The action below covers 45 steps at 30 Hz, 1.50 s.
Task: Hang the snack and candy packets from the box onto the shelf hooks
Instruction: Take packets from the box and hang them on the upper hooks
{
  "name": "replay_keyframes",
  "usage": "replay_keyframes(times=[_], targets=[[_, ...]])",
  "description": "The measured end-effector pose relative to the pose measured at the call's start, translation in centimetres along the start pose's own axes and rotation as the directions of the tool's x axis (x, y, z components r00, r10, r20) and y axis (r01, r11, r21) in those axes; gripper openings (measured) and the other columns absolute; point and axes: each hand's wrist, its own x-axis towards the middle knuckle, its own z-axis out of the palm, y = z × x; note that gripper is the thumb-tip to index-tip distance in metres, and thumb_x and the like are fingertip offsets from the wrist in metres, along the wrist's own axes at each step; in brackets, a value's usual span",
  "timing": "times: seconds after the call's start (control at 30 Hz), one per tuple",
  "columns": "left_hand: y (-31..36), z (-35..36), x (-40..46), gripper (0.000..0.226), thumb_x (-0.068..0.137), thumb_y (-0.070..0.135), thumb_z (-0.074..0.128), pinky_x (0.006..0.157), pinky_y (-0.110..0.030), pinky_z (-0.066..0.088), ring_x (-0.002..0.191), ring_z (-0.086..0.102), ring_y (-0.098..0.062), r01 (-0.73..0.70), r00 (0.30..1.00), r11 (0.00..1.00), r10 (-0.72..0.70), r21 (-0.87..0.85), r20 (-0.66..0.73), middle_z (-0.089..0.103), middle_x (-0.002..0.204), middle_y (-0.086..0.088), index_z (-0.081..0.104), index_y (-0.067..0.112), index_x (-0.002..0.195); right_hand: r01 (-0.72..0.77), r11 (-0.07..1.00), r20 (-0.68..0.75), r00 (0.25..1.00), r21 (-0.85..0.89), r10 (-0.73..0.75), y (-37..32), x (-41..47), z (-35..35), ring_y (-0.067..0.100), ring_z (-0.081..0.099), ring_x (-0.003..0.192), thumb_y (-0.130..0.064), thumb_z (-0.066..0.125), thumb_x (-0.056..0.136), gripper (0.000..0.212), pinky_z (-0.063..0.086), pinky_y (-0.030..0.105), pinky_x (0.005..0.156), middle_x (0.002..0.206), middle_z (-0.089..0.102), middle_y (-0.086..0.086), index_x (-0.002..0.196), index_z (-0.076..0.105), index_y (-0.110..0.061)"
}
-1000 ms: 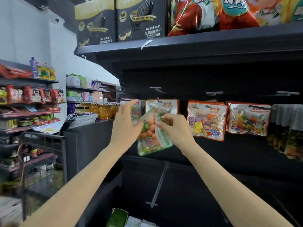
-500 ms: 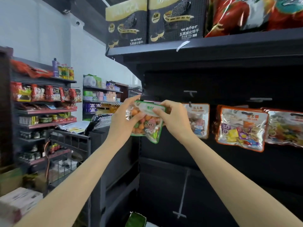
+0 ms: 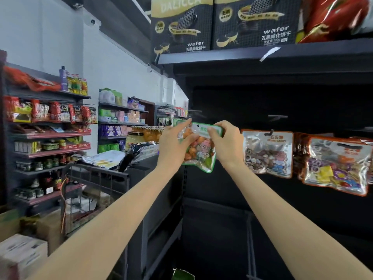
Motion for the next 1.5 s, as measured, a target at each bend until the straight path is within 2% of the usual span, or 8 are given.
replay_keyframes(times=[0.1, 0.17, 0.27, 0.43, 0.77, 0.97, 1.17, 1.5], targets=[[-0.6, 0.0, 0.1, 0.044, 0.089, 0.036, 0.060, 0.085, -0.015, 0.026, 0.114, 0.043, -0.010, -0.002, 1.000, 1.000, 0.002, -0.022, 0.001, 0.051, 0.126, -0.005, 0.051, 0.035, 0.132, 0.037, 0.999, -0.017, 0.999, -0.018, -0.037, -0.2, 0.1, 0.5, 0.007, 0.057, 0.070, -0.017, 0.056, 0.093, 0.008, 0.041, 0.011, 0.057, 0.077, 0.061, -0.005, 0.087, 0.061, -0.014], [-0.9, 0.2, 0.4, 0.045, 0.089, 0.038, 0.059, 0.085, -0.016, 0.027, 0.116, 0.045, -0.013, -0.012, 1.000, 1.000, 0.012, -0.003, 0.007, 0.053, 0.124, -0.006, 0.050, 0.036, 0.133, 0.060, 0.998, -0.030, 0.998, -0.026, -0.061, -0.3, 0.3, 0.8, 0.012, 0.059, 0.073, -0.016, 0.056, 0.093, 0.008, 0.046, 0.023, 0.063, 0.077, 0.061, -0.005, 0.086, 0.059, -0.015], [-1.2, 0.6, 0.9, 0.045, 0.087, 0.041, 0.059, 0.089, -0.019, 0.031, 0.115, 0.045, -0.017, -0.032, 0.999, 0.999, 0.032, 0.008, 0.002, 0.053, 0.121, -0.006, 0.051, 0.037, 0.132, 0.086, 0.996, -0.050, 0.995, 0.008, -0.086, 0.0, 0.3, 0.9, 0.008, 0.056, 0.062, -0.016, 0.056, 0.093, 0.009, 0.043, 0.020, 0.054, 0.071, 0.060, -0.002, 0.086, 0.059, -0.012], [-0.9, 0.8, 1.3, 0.044, 0.087, 0.035, 0.063, 0.074, 0.007, 0.026, 0.088, 0.043, -0.003, -0.128, 0.989, 0.992, 0.127, 0.000, -0.070, 0.048, 0.097, 0.002, 0.054, 0.032, 0.130, 0.083, 0.992, -0.079, 0.994, 0.097, -0.076, 0.4, 0.9, 0.8, 0.002, 0.050, 0.051, -0.013, 0.056, 0.091, 0.013, 0.038, 0.013, 0.046, 0.061, 0.051, -0.006, 0.082, 0.053, -0.006], [-2.3, 0.9, 0.9, 0.044, 0.086, 0.035, 0.063, 0.072, 0.004, 0.031, 0.080, 0.044, 0.005, -0.176, 0.979, 0.984, 0.177, 0.016, -0.103, 0.048, 0.093, 0.001, 0.054, 0.031, 0.129, 0.152, 0.985, -0.025, 0.988, 0.078, -0.150, 0.3, 0.7, 1.1, -0.001, 0.054, 0.055, -0.010, 0.056, 0.091, 0.009, 0.039, 0.012, 0.043, 0.061, 0.054, -0.006, 0.082, 0.053, -0.007], [-2.6, 1.5, 1.3, 0.045, 0.087, 0.036, 0.062, 0.076, 0.004, 0.031, 0.090, 0.046, -0.005, -0.163, 0.982, 0.987, 0.162, -0.005, -0.096, 0.049, 0.098, 0.002, 0.051, 0.035, 0.131, 0.152, 0.983, -0.032, 0.988, 0.105, -0.150, 0.6, 0.9, 1.5, 0.001, 0.055, 0.055, -0.009, 0.057, 0.090, 0.011, 0.039, 0.012, 0.043, 0.059, 0.053, -0.007, 0.080, 0.052, -0.007], [-2.7, 1.7, 1.3, 0.043, 0.088, 0.033, 0.062, 0.075, 0.005, 0.030, 0.084, 0.045, 0.002, -0.188, 0.973, 0.982, 0.184, -0.022, -0.136, 0.049, 0.097, 0.003, 0.053, 0.031, 0.130, 0.173, 0.978, -0.040, 0.985, 0.117, -0.169, 0.6, 1.0, 1.3, -0.003, 0.054, 0.053, -0.008, 0.057, 0.089, 0.012, 0.038, 0.010, 0.043, 0.058, 0.052, -0.008, 0.079, 0.051, -0.007], [-2.4, 1.3, 1.4, 0.041, 0.087, 0.034, 0.062, 0.073, 0.004, 0.031, 0.082, 0.045, 0.002, -0.162, 0.981, 0.987, 0.160, -0.009, -0.112, 0.049, 0.095, 0.003, 0.056, 0.030, 0.128, 0.145, 0.982, -0.035, 0.989, 0.120, -0.142, 0.6, 1.0, 1.5, 0.001, 0.054, 0.053, -0.007, 0.056, 0.089, 0.011, 0.038, 0.012, 0.041, 0.058, 0.052, -0.007, 0.079, 0.050, -0.007]])
